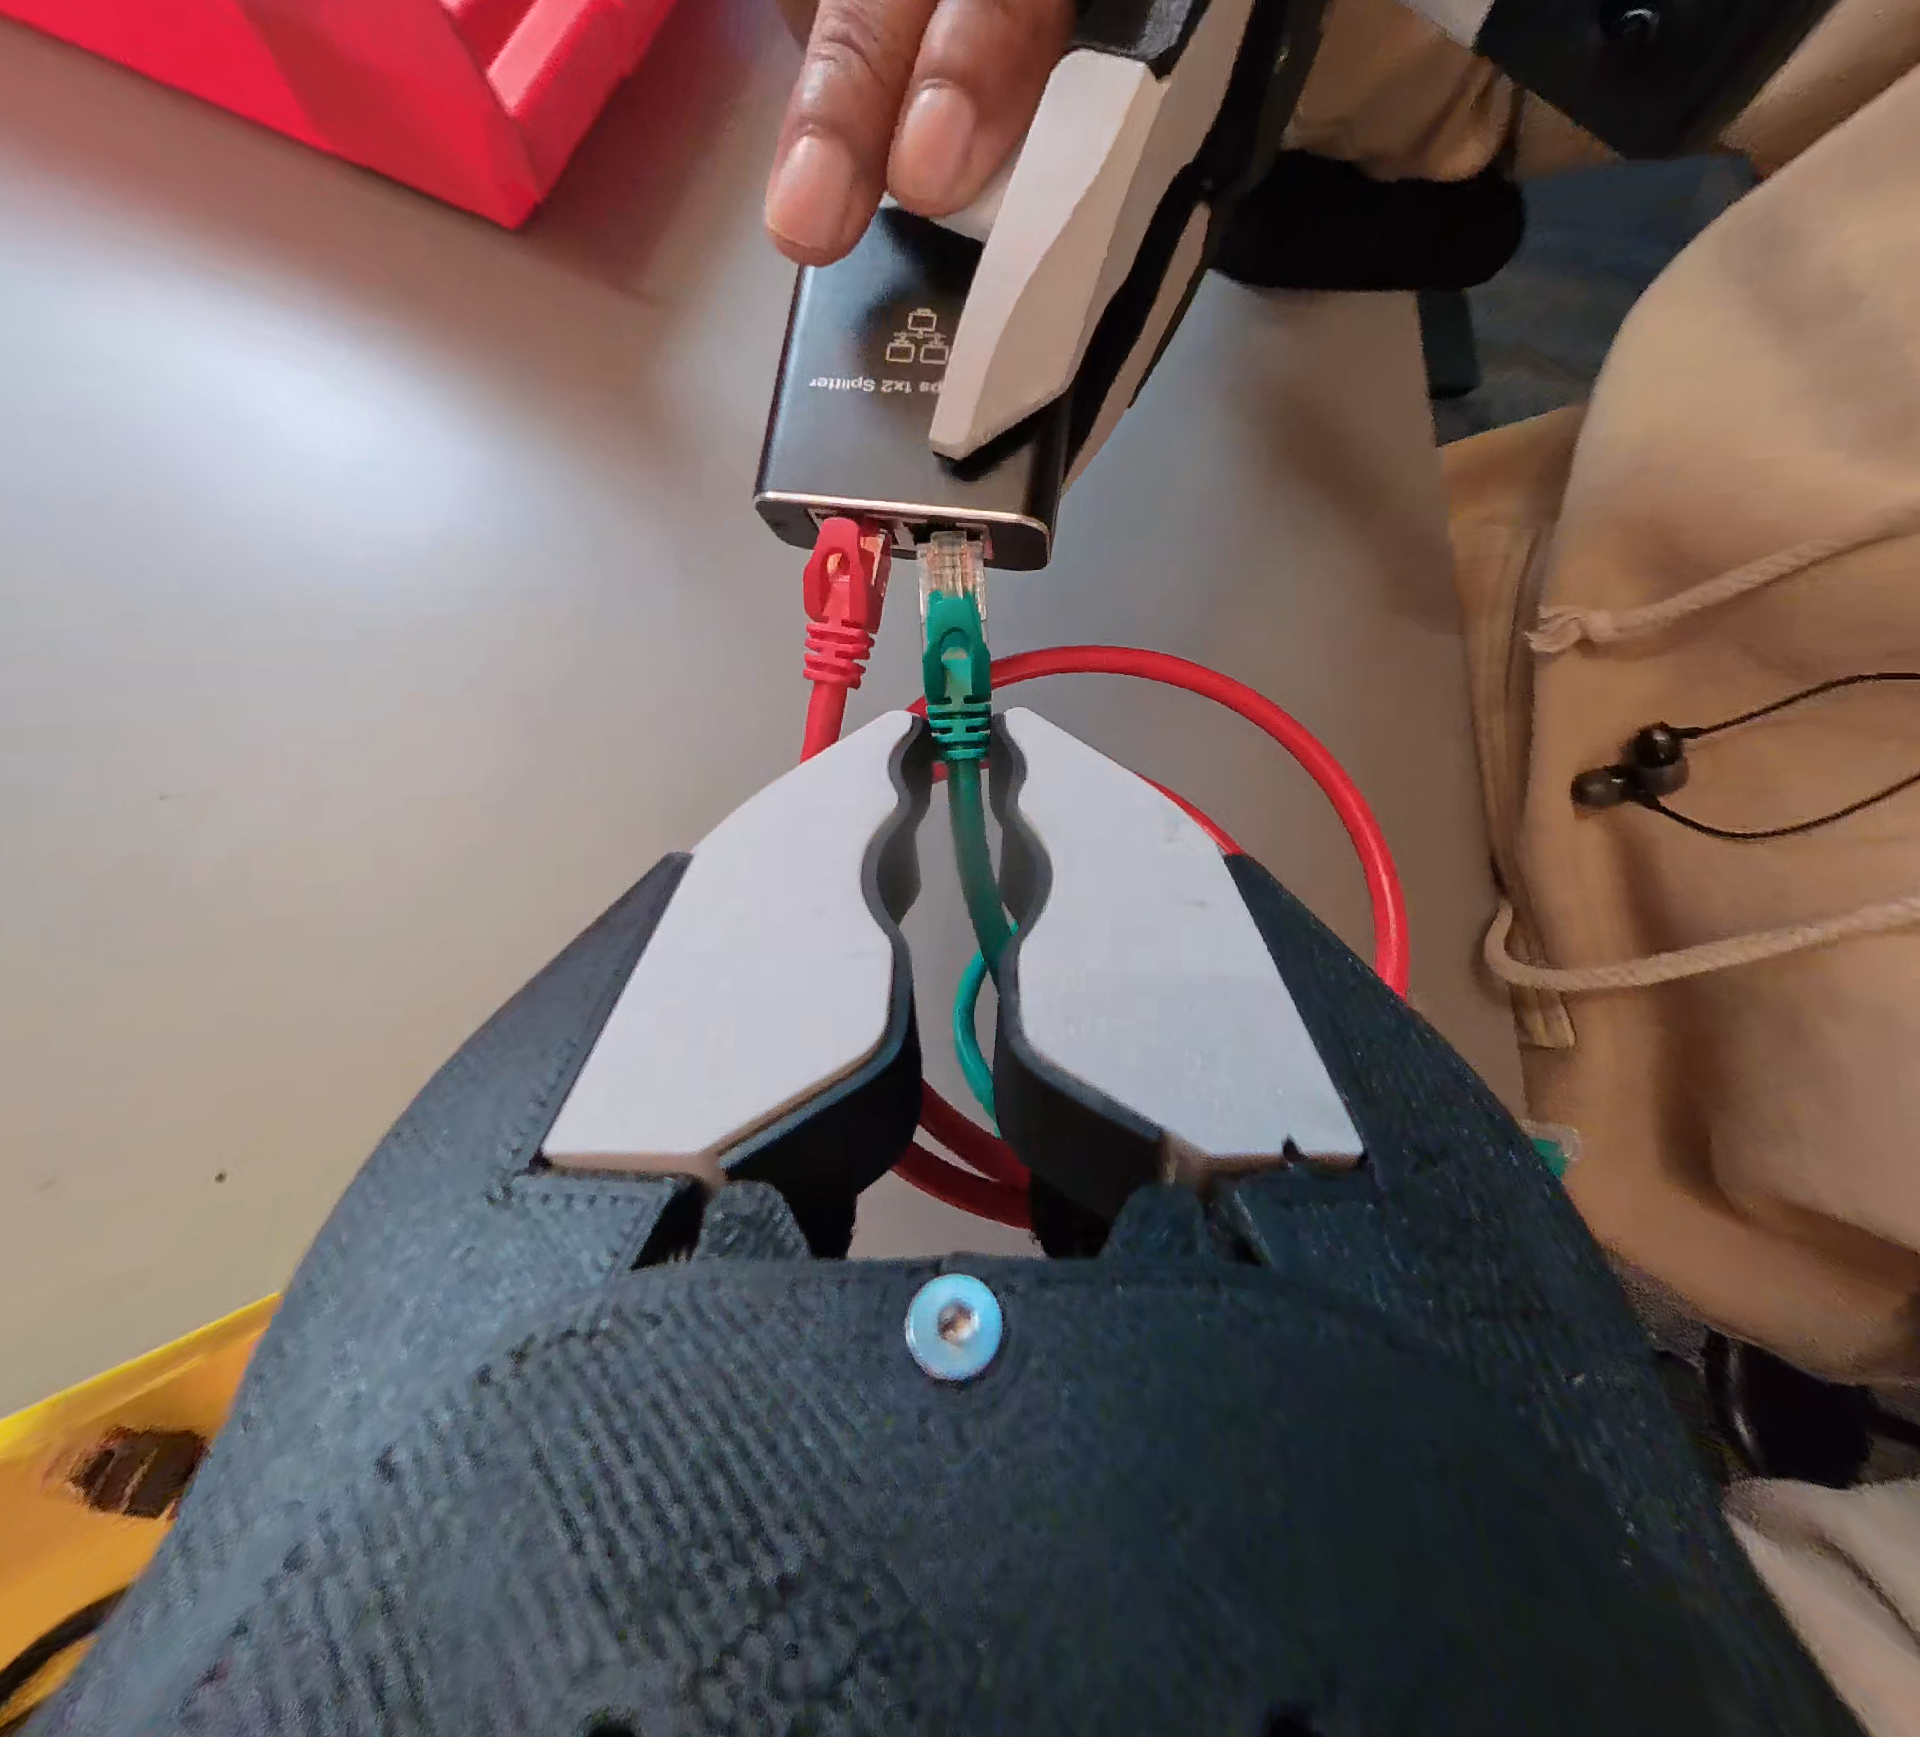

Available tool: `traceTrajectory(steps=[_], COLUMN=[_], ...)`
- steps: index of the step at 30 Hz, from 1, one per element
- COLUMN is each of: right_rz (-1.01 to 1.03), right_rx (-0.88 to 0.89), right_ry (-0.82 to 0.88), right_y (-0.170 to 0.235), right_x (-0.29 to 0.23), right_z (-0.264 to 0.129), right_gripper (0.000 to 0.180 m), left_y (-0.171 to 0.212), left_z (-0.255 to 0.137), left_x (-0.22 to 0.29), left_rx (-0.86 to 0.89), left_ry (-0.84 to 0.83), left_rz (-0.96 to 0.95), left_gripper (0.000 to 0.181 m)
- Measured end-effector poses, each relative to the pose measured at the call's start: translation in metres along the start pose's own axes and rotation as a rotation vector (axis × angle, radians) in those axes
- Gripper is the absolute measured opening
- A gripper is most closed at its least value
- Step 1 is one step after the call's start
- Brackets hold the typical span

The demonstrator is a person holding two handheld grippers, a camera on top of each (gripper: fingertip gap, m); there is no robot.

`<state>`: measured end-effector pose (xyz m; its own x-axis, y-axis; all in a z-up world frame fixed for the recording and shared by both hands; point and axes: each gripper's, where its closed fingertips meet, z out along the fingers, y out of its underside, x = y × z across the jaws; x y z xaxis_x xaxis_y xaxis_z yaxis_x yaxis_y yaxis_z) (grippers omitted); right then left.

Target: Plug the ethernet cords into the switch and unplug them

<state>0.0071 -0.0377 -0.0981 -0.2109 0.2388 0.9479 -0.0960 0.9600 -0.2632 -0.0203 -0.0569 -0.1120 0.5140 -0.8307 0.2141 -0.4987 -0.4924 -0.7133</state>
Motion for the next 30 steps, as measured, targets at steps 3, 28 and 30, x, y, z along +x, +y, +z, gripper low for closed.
traceTrajectory(steps=[3, 28, 30], right_rz=[0.013, 0.006, 0.010], right_rx=[-0.003, -0.030, -0.034], right_ry=[-0.009, 0.022, 0.040], right_y=[0.000, -0.007, -0.007], right_x=[0.002, 0.012, 0.016], right_z=[-0.002, -0.009, -0.010], right_gripper=[0.026, 0.026, 0.026], left_y=[-0.004, -0.030, -0.034], left_z=[-0.002, 0.001, 0.000], left_x=[0.004, 0.035, 0.034], left_rx=[0.036, 0.124, 0.125], left_ry=[0.034, 0.038, -0.016], left_rz=[-0.003, 0.161, 0.184], left_gripper=[0.010, 0.011, 0.011])
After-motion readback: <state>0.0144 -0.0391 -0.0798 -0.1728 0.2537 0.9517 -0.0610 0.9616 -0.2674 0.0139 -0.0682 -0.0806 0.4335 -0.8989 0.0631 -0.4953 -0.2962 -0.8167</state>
